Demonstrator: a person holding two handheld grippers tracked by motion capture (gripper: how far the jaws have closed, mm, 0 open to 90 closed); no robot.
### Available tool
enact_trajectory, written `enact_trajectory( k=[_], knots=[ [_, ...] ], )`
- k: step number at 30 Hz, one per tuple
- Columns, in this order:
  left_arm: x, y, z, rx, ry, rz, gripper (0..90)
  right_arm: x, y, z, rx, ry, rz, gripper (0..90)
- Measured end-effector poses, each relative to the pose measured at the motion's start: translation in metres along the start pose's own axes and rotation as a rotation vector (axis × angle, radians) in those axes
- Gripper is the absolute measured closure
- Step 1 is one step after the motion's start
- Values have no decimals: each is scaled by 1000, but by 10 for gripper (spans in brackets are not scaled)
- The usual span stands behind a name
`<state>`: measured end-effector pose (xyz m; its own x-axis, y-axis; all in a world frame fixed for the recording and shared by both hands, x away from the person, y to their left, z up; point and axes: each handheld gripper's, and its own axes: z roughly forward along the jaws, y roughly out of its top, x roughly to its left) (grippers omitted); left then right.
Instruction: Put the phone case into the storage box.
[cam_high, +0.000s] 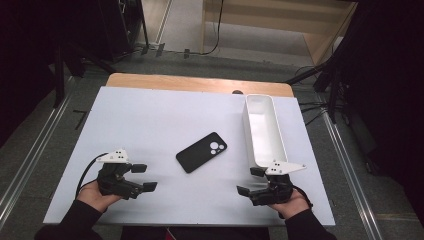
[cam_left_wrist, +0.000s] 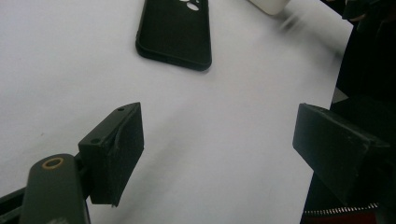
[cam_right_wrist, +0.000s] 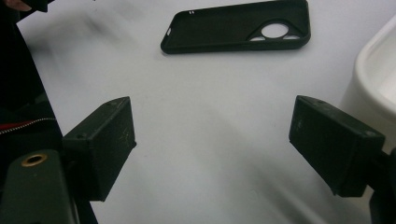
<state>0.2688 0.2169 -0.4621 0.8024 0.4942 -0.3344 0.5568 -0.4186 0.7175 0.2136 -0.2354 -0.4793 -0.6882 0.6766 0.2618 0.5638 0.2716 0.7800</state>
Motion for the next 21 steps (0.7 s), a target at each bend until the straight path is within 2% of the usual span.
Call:
enact_trajectory(
  k=[5, 8, 12, 21],
  knots=[
    [0, 2, -1, -17, 6, -3, 162, 1, 0, 0, 4, 4, -4, 129],
    [-1, 7, 0, -26, 31, 8, 163, 2, 0, 0, 5, 9, -6, 129],
    [0, 13, 3, -34, 44, 8, 163, 3, 0, 1, 9, 14, -7, 129],
    [4, 28, 14, -40, 49, -5, 167, 3, 0, 1, 18, 16, -4, 129]
  ],
)
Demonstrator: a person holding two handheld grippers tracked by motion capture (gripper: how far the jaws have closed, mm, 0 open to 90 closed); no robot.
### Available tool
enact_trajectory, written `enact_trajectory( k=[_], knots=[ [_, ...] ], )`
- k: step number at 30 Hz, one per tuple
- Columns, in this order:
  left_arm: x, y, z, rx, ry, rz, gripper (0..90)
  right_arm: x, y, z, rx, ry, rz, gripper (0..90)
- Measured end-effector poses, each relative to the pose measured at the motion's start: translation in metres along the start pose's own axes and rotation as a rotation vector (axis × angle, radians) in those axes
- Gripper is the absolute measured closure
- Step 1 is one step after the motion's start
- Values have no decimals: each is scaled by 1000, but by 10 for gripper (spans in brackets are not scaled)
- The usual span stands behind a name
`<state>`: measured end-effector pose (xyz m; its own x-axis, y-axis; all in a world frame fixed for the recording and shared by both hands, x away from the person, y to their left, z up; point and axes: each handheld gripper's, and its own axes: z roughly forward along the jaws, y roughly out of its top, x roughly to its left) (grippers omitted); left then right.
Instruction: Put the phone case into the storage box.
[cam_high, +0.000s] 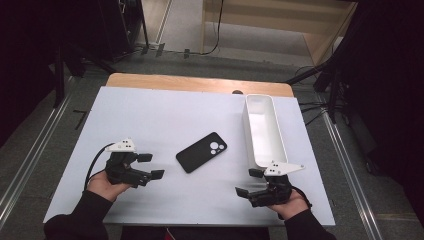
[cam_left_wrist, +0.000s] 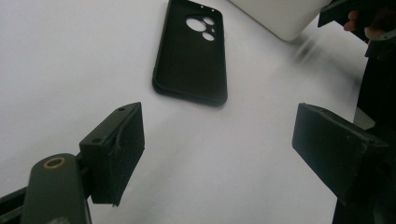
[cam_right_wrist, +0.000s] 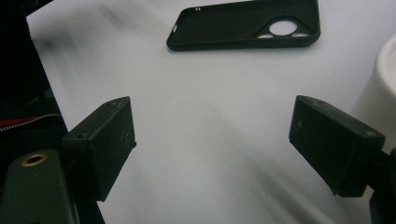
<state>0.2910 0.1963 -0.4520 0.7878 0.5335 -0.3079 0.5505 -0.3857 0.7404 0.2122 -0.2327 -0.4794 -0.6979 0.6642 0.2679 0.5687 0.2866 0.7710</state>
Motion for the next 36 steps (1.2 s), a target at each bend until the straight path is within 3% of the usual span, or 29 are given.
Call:
enact_trajectory(
  k=[5, 17, 25, 33, 34, 36],
  knots=[
    [0, 7, 4, 18, 19, 9, 166, 0, 0, 0, 0, 1, -2, 129],
    [4, 25, 18, 10, 36, -4, 166, 0, 0, 0, 2, 2, 1, 129],
    [5, 35, 28, 11, 49, 10, 166, 0, 0, 0, 1, 2, -1, 129],
    [6, 44, 36, -8, 25, 10, 164, 0, 0, 0, 1, 5, 0, 129],
    [7, 46, 38, -9, 23, 7, 152, 0, 0, 0, 2, 6, 1, 129],
    [8, 49, 41, -22, 20, 7, 39, 0, 0, 0, 2, 6, 1, 129]
  ],
)
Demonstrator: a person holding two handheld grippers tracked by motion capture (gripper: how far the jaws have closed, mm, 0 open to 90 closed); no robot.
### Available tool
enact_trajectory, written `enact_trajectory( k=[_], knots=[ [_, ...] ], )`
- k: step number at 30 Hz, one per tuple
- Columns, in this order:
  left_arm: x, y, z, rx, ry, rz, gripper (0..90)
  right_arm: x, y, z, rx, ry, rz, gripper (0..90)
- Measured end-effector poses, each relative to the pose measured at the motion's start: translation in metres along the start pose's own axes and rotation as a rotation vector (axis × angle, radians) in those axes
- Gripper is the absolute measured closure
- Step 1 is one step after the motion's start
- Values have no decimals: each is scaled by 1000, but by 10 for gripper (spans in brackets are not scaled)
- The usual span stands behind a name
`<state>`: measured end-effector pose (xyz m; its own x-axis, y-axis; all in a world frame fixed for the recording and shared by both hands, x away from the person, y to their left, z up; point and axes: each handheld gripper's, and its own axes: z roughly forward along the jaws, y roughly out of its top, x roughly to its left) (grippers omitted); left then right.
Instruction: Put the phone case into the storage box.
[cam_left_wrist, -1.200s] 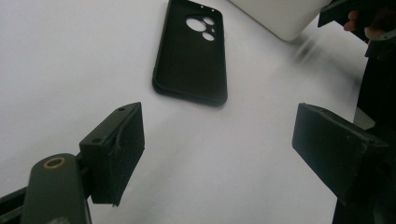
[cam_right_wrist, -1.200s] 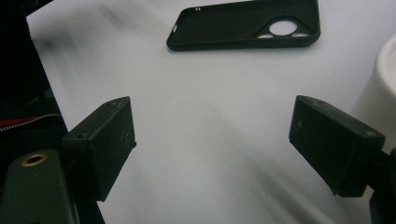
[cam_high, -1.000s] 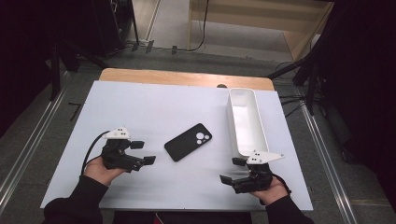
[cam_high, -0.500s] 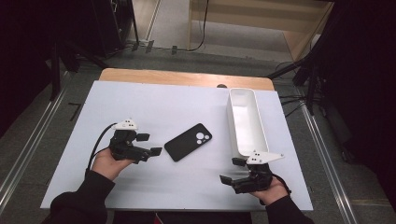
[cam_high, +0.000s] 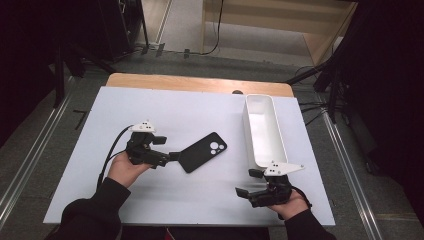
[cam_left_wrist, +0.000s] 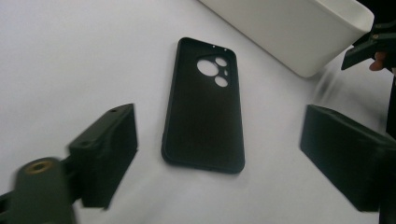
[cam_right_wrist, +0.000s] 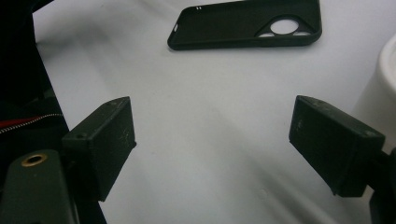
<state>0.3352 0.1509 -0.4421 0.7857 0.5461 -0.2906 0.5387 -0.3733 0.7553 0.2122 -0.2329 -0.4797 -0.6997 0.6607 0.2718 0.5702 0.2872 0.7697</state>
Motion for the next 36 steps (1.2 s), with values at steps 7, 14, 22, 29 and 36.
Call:
enact_trajectory(
  k=[7, 14, 22, 29, 36],
  knots=[
    [2, 9, 10, -8, 10, 13, 0, 0, 0, 0, -1, 1, 0, 129],
    [3, 15, 19, -5, 24, 11, 5, 0, 0, 0, 1, 1, 2, 129],
    [1, 20, 30, -10, 33, 13, 5, 0, 0, 0, 2, 0, 0, 129],
    [-2, 23, 42, 2, 29, 22, 5, 0, 0, 0, -1, 2, 0, 129],
    [-8, 26, 54, 10, 21, 31, 5, 1, 0, 0, -1, 3, -4, 129]
  ],
)
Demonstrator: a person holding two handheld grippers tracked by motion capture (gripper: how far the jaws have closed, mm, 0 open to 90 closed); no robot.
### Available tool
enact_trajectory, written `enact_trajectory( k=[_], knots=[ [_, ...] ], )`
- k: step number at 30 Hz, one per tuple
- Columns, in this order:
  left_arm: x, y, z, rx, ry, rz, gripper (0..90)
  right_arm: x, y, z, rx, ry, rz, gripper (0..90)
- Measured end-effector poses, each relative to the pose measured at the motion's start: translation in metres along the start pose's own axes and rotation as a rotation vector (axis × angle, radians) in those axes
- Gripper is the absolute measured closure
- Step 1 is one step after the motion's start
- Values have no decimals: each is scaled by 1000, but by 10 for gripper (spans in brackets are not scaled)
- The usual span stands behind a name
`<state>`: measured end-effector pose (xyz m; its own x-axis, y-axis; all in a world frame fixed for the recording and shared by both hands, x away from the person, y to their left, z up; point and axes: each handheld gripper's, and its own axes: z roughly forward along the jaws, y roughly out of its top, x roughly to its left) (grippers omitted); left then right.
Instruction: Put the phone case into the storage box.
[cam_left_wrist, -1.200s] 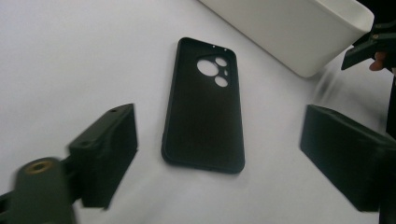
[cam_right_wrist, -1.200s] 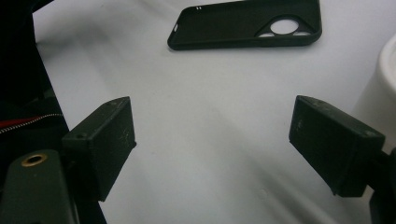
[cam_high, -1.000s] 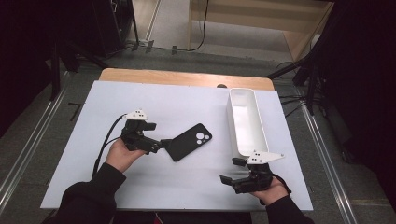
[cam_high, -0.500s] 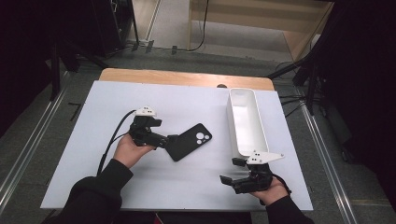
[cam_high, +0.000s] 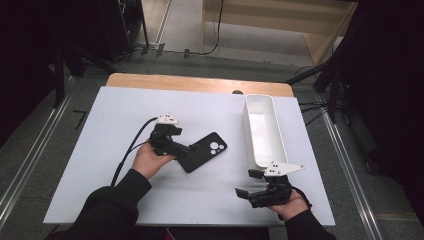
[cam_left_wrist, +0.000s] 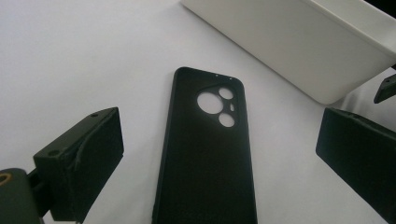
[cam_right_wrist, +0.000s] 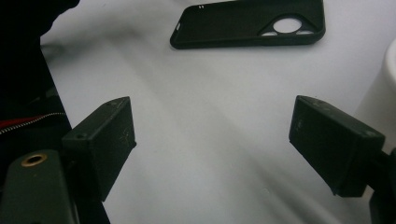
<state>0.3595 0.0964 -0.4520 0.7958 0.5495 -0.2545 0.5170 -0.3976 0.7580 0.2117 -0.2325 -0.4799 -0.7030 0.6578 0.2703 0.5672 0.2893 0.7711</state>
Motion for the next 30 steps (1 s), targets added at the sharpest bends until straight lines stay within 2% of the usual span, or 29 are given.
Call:
enact_trajectory(
  k=[20, 28, 30],
  knots=[
    [-14, 2, 30, 31, -22, 30, 5, 0, 0, 0, -4, 1, -4, 129],
    [-14, 0, 33, 33, 2, 50, 5, 1, 0, 0, -1, 4, -1, 129],
    [-13, -1, 34, 48, 9, 59, 5, 1, 0, 0, 0, 4, 0, 129]
  ],
)
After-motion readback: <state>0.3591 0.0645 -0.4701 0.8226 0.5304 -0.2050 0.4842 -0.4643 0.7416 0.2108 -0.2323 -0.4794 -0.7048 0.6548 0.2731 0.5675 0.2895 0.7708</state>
